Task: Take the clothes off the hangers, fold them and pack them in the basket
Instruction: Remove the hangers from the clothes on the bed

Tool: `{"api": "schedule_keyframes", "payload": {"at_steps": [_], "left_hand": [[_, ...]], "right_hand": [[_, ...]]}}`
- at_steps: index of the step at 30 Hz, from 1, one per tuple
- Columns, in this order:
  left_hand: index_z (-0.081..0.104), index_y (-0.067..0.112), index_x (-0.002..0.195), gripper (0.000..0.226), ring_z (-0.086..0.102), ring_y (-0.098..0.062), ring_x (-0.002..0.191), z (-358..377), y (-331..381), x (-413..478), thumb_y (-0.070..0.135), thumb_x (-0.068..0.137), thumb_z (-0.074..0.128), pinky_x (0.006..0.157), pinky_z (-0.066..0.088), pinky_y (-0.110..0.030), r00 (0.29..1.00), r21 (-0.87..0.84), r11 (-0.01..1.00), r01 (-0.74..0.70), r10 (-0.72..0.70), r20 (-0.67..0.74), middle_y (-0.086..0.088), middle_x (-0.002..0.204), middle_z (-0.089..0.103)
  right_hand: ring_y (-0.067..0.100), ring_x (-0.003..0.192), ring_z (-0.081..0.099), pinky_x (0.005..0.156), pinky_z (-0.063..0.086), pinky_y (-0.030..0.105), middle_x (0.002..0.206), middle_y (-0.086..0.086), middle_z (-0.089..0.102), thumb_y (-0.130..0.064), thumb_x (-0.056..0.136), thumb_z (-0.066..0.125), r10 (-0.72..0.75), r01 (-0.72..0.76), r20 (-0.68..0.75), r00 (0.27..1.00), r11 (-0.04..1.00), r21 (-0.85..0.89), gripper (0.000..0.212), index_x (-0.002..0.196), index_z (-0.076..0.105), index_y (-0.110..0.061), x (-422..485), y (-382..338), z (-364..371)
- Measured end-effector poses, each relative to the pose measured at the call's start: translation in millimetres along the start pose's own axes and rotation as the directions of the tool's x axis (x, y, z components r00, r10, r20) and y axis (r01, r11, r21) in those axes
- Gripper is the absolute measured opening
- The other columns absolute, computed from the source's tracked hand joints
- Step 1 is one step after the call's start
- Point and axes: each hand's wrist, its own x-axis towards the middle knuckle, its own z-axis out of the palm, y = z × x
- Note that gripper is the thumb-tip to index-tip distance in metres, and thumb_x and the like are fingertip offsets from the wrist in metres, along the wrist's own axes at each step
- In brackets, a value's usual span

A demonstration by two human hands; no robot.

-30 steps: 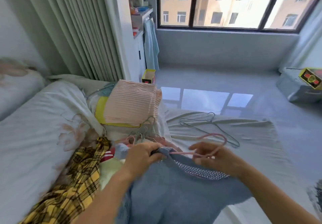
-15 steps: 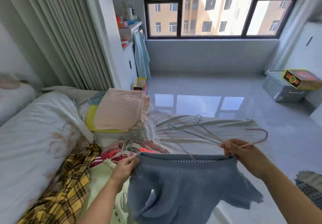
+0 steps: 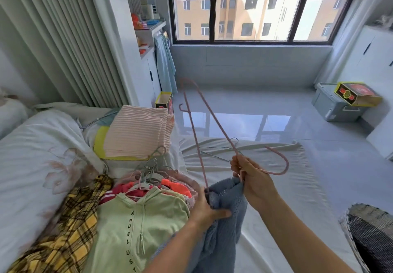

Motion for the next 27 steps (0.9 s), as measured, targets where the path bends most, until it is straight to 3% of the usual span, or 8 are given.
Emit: {"api": "schedule_keyframes", "payload": {"at_steps": [4, 7, 11, 14, 16, 20, 23, 27], "left_hand": [[0.032, 0.026, 0.120, 0.092, 0.053, -0.021, 0.113, 18, -2, 1, 0.041, 0.047, 0.086, 0.090, 0.049, -0.041, 0.989, 0.133, 0.991, 0.018, 0.002, -0.145, 0.003, 0.120, 0.051], [0.026, 0.015, 0.131, 0.082, 0.057, -0.026, 0.107, 23, 5, 2, 0.038, 0.069, 0.074, 0.074, 0.045, -0.033, 0.963, 0.451, 0.892, 0.040, 0.085, -0.255, 0.000, 0.117, 0.056], [0.013, 0.009, 0.143, 0.064, 0.060, -0.031, 0.106, 18, -1, 1, 0.025, 0.091, 0.047, 0.082, 0.045, -0.038, 0.973, 0.844, 0.527, 0.099, 0.128, -0.194, -0.010, 0.119, 0.061], [0.032, 0.012, 0.129, 0.032, 0.059, -0.032, 0.103, 11, -11, -2, 0.015, 0.097, 0.035, 0.075, 0.042, -0.039, 0.980, 0.871, 0.489, 0.048, 0.145, -0.136, -0.011, 0.118, 0.059], [0.037, 0.015, 0.118, 0.023, 0.060, -0.032, 0.098, -6, -29, -2, 0.016, 0.095, 0.037, 0.069, 0.037, -0.036, 0.989, 0.874, 0.486, 0.023, 0.115, -0.089, -0.010, 0.112, 0.060], [0.045, 0.026, 0.109, 0.029, 0.062, -0.024, 0.088, -65, -81, -5, 0.011, 0.084, 0.048, 0.073, 0.047, -0.035, 0.970, 0.665, 0.710, 0.232, -0.115, -0.216, -0.002, 0.099, 0.065], [0.054, 0.018, 0.097, 0.026, 0.061, -0.028, 0.090, -99, -97, -5, -0.002, 0.081, 0.055, 0.080, 0.048, -0.038, 0.891, 0.273, 0.901, 0.338, -0.213, -0.400, -0.004, 0.090, 0.064], [0.058, 0.017, 0.094, 0.029, 0.059, -0.032, 0.093, -135, -85, 6, -0.010, 0.085, 0.052, 0.082, 0.049, -0.042, 0.844, -0.157, 0.953, 0.258, -0.301, -0.443, -0.014, 0.095, 0.064]], "right_hand": [[0.007, 0.061, 0.055, 0.056, 0.042, 0.017, 0.059, -0.008, 0.064, -0.016, 0.086, 0.056, -0.031, 0.042, -0.128, 0.991, 0.996, 0.078, 0.010, 0.080, 0.061, -0.009, 2, 11, 10], [0.005, 0.061, 0.057, 0.064, 0.042, 0.019, 0.060, -0.009, 0.064, -0.007, 0.092, 0.051, -0.032, 0.052, -0.164, 0.986, 0.991, 0.120, 0.015, 0.082, 0.060, -0.012, -2, 21, 14], [0.006, 0.063, 0.061, 0.069, 0.052, 0.020, 0.064, -0.004, 0.066, -0.002, 0.092, 0.049, -0.114, 0.165, -0.215, 0.970, 0.957, 0.237, 0.017, 0.084, 0.060, -0.011, 11, 5, 12], [0.005, 0.054, 0.058, 0.056, 0.052, 0.017, 0.060, -0.005, 0.064, -0.003, 0.093, 0.050, -0.159, 0.257, -0.324, 0.933, 0.923, 0.288, 0.017, 0.084, 0.059, -0.014, 33, -11, 2], [0.002, 0.045, 0.048, 0.043, 0.040, 0.014, 0.053, -0.008, 0.059, -0.007, 0.094, 0.051, -0.211, 0.318, -0.413, 0.886, 0.925, 0.209, 0.015, 0.085, 0.059, -0.016, 49, -20, -17], [0.001, 0.046, 0.045, 0.044, 0.034, 0.013, 0.050, -0.011, 0.056, -0.013, 0.095, 0.051, -0.351, 0.400, -0.415, 0.839, 0.916, 0.035, 0.014, 0.088, 0.063, -0.018, 90, -36, -55], [0.000, 0.048, 0.052, 0.047, 0.040, 0.011, 0.059, -0.007, 0.062, -0.006, 0.091, 0.056, -0.260, 0.170, -0.252, 0.932, 0.928, -0.330, 0.011, 0.094, 0.066, -0.008, 124, -9, -71], [0.015, 0.064, 0.056, 0.054, 0.045, 0.014, 0.077, 0.007, 0.062, 0.003, 0.088, 0.057, -0.051, -0.065, -0.141, 0.989, 0.702, -0.709, 0.020, 0.106, 0.064, 0.005, 165, 64, -94]]}}
